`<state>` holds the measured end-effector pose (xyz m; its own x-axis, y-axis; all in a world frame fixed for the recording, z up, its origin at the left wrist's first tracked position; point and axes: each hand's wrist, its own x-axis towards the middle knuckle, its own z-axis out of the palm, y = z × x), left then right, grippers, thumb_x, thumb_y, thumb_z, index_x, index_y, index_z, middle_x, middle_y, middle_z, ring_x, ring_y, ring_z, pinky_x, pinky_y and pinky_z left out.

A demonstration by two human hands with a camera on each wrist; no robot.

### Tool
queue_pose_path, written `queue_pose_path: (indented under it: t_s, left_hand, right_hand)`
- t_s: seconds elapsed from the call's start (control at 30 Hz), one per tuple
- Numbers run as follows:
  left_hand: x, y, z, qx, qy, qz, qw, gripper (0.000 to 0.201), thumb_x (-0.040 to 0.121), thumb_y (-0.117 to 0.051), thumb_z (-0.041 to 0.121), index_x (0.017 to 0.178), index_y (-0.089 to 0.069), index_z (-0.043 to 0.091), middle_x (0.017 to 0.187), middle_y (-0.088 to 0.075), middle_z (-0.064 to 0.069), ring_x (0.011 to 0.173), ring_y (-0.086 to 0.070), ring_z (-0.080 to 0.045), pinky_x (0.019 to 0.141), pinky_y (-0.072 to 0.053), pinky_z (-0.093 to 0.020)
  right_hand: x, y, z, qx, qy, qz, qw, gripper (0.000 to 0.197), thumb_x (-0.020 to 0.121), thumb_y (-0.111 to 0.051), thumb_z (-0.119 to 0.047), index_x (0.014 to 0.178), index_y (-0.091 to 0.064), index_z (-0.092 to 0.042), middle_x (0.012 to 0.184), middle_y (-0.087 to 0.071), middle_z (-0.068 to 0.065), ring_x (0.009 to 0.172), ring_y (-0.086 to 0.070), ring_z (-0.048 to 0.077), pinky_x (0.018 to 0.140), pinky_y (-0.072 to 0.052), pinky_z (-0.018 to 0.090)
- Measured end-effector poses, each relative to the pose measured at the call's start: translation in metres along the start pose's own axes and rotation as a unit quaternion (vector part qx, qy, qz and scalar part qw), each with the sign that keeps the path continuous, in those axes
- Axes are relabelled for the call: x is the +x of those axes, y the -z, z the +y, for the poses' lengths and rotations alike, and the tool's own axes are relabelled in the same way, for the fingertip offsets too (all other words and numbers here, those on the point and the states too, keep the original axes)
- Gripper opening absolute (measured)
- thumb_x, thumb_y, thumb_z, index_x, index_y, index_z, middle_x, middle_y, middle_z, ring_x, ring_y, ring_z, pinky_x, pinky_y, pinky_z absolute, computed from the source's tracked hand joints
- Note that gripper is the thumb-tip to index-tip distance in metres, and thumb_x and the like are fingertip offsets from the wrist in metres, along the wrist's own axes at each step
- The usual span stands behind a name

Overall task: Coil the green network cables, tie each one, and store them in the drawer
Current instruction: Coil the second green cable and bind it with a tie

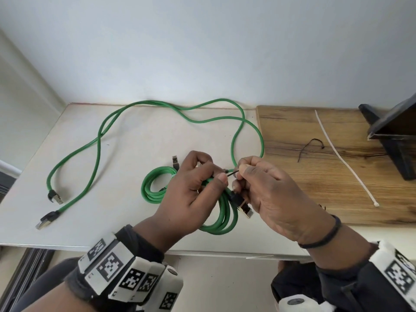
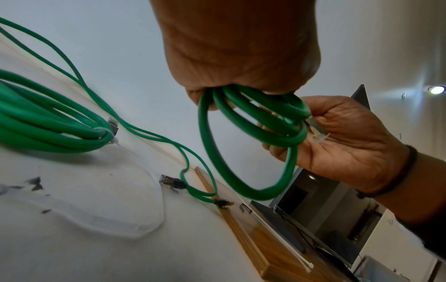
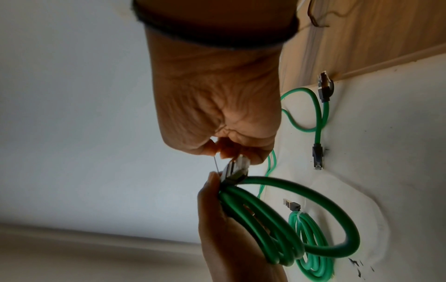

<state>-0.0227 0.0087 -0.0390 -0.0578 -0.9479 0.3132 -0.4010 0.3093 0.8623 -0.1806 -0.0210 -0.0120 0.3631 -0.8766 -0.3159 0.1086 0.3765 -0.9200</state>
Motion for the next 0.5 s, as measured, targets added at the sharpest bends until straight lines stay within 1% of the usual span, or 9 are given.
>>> queue_pose_path:
  t_s: [0.07,0.13,0.17,0.23,0.3,0.33,0.37,0.43,0.5]
  left_hand:
    - [0.0,0.0,-0.002,-0.007,0.0,-0.012,1.0,0.029,0.088,-0.045,0.029,0.076,-0.064,0.011,0.082,-0.051,0.003,0.092,-0.05,-0.012,0.074,-0.041,-0.021]
    - [-0.001,0.0,-0.003,-0.003,0.008,-0.017,1.0,0.028,0.086,-0.048,0.03,0.075,-0.065,0.011,0.083,-0.049,0.006,0.089,-0.051,-0.011,0.074,-0.041,-0.018]
    - [-0.001,0.0,-0.003,0.004,0.014,-0.019,1.0,0.026,0.084,-0.049,0.031,0.074,-0.065,0.013,0.085,-0.049,0.008,0.087,-0.052,-0.011,0.073,-0.041,-0.018]
    - [-0.002,-0.001,-0.004,0.018,0.03,-0.032,0.999,0.021,0.081,-0.051,0.033,0.072,-0.064,0.02,0.086,-0.048,0.01,0.082,-0.053,-0.012,0.072,-0.042,-0.02]
    - [-0.003,-0.002,-0.006,0.028,0.034,-0.052,0.998,0.017,0.081,-0.052,0.035,0.071,-0.062,0.025,0.087,-0.047,0.011,0.078,-0.053,-0.013,0.067,-0.043,-0.024]
    - [-0.004,-0.001,-0.007,0.036,0.031,-0.062,0.997,0.016,0.081,-0.053,0.036,0.072,-0.062,0.026,0.087,-0.047,0.012,0.077,-0.053,-0.012,0.065,-0.044,-0.025]
    - [-0.005,-0.002,-0.007,0.046,0.025,-0.071,0.996,0.017,0.081,-0.053,0.036,0.072,-0.063,0.026,0.087,-0.046,0.012,0.076,-0.053,-0.012,0.064,-0.045,-0.027]
    - [-0.006,-0.001,-0.007,0.066,0.014,-0.086,0.994,0.019,0.08,-0.053,0.037,0.074,-0.066,0.024,0.087,-0.047,0.012,0.076,-0.053,-0.01,0.063,-0.046,-0.028]
    - [-0.005,-0.001,-0.007,0.074,0.01,-0.098,0.992,0.02,0.08,-0.052,0.039,0.074,-0.066,0.025,0.088,-0.047,0.012,0.073,-0.053,-0.009,0.061,-0.046,-0.028]
  right_hand:
    - [0.001,0.001,0.0,0.025,-0.024,-0.01,0.999,0.007,0.074,-0.049,-0.022,0.077,-0.051,-0.015,0.062,-0.051,-0.003,0.06,-0.048,0.012,0.056,-0.035,0.025]
    - [0.001,0.003,-0.003,0.015,-0.039,-0.025,0.999,0.007,0.074,-0.05,-0.02,0.077,-0.051,-0.014,0.064,-0.051,-0.003,0.058,-0.049,0.012,0.049,-0.035,0.022]
    - [0.001,0.005,-0.004,-0.015,-0.039,-0.029,0.999,0.006,0.076,-0.052,-0.02,0.078,-0.052,-0.014,0.065,-0.052,-0.002,0.058,-0.051,0.012,0.048,-0.036,0.022]
    - [-0.001,0.011,-0.009,-0.119,-0.026,-0.031,0.992,0.006,0.083,-0.058,-0.02,0.082,-0.056,-0.014,0.07,-0.056,-0.001,0.062,-0.055,0.012,0.052,-0.04,0.024]
    - [-0.003,0.017,-0.012,-0.226,-0.013,-0.035,0.973,0.008,0.085,-0.064,-0.027,0.09,-0.062,-0.022,0.076,-0.061,-0.005,0.067,-0.06,0.01,0.058,-0.046,0.025]
    - [-0.004,0.019,-0.013,-0.269,-0.01,-0.041,0.962,0.008,0.084,-0.067,-0.031,0.09,-0.065,-0.027,0.08,-0.064,-0.007,0.067,-0.062,0.009,0.059,-0.048,0.025]
    - [-0.005,0.02,-0.014,-0.303,-0.009,-0.047,0.952,0.006,0.082,-0.068,-0.034,0.086,-0.067,-0.03,0.081,-0.067,-0.008,0.066,-0.063,0.007,0.059,-0.049,0.023]
    - [-0.005,0.018,-0.013,-0.351,-0.01,-0.047,0.935,0.008,0.08,-0.07,-0.033,0.078,-0.071,-0.025,0.071,-0.069,-0.008,0.06,-0.062,0.003,0.056,-0.049,0.021]
    - [-0.005,0.017,-0.012,-0.367,-0.015,-0.044,0.929,0.011,0.081,-0.07,-0.03,0.076,-0.071,-0.02,0.059,-0.065,-0.012,0.053,-0.059,0.0,0.052,-0.046,0.019]
